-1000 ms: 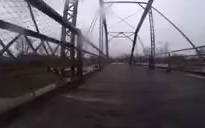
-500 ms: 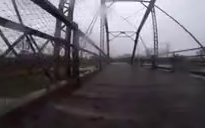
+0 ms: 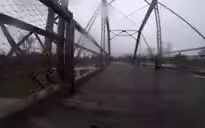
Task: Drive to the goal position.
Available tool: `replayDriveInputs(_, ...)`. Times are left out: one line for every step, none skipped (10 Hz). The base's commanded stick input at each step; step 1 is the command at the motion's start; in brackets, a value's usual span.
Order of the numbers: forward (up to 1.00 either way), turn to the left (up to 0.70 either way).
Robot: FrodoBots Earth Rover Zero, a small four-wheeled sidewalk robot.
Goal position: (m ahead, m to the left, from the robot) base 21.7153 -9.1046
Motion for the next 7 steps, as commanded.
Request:
replayDriveInputs(1.0, -0.15)
replayDriveInputs(1.0, -0.15)
replayDriveInputs(1.0, -0.15)
replayDriveInputs(1.0, -0.15)
replayDriveInputs(1.0, -0.15)
replayDriveInputs(1.0, -0.15)
replayDriveInputs(1.0, -0.15)
